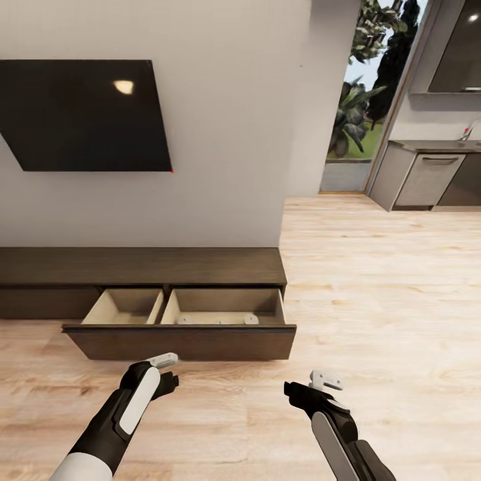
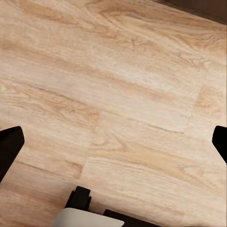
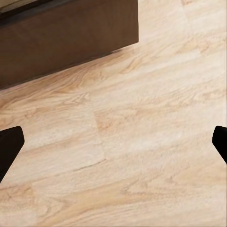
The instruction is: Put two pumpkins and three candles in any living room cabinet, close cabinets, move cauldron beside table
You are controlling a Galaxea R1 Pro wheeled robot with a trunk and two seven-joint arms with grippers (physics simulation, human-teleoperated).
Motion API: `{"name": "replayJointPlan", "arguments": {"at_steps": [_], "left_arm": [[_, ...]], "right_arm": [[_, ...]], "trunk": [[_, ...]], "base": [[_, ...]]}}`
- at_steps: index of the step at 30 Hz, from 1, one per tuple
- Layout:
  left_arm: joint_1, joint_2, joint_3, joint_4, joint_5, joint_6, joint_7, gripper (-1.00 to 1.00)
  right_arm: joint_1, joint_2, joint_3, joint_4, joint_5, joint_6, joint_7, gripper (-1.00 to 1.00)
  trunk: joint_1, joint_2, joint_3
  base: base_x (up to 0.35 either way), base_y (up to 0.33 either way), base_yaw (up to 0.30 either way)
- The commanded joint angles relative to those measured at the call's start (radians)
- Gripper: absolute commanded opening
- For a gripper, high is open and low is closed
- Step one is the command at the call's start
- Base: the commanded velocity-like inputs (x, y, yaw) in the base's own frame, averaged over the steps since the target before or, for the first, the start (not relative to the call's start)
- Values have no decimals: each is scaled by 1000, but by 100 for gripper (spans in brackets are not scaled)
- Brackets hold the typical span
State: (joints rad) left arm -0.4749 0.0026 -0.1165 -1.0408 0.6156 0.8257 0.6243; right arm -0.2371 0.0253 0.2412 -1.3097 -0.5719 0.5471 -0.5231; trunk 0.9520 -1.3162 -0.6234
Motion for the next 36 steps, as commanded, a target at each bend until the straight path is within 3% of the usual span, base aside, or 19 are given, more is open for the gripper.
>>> {"name": "replayJointPlan", "arguments": {"at_steps": [1,13,20,32,36], "left_arm": [[-1,0,-2,-1,9,1,9,100],[1,0,-2,0,7,1,9,100],[1,0,-3,1,6,1,9,100],[0,-4,-12,-1,11,1,9,100],[0,-5,-11,-2,17,0,8,100]], "right_arm": [[-1,0,1,-2,-10,1,-10,100],[-1,0,1,-2,-10,1,-11,100],[-1,0,1,-2,-10,0,-11,100],[-1,0,1,-2,-10,1,-11,100],[-1,0,1,-3,-10,1,-9,100]], "trunk": [[0,-1,-1],[0,-1,-1],[0,-1,-1],[0,-1,-1],[15,-29,-13]], "base": [[0,324,0],[-8,323,0],[-201,235,0],[-117,32,0],[-3,1,0]]}}
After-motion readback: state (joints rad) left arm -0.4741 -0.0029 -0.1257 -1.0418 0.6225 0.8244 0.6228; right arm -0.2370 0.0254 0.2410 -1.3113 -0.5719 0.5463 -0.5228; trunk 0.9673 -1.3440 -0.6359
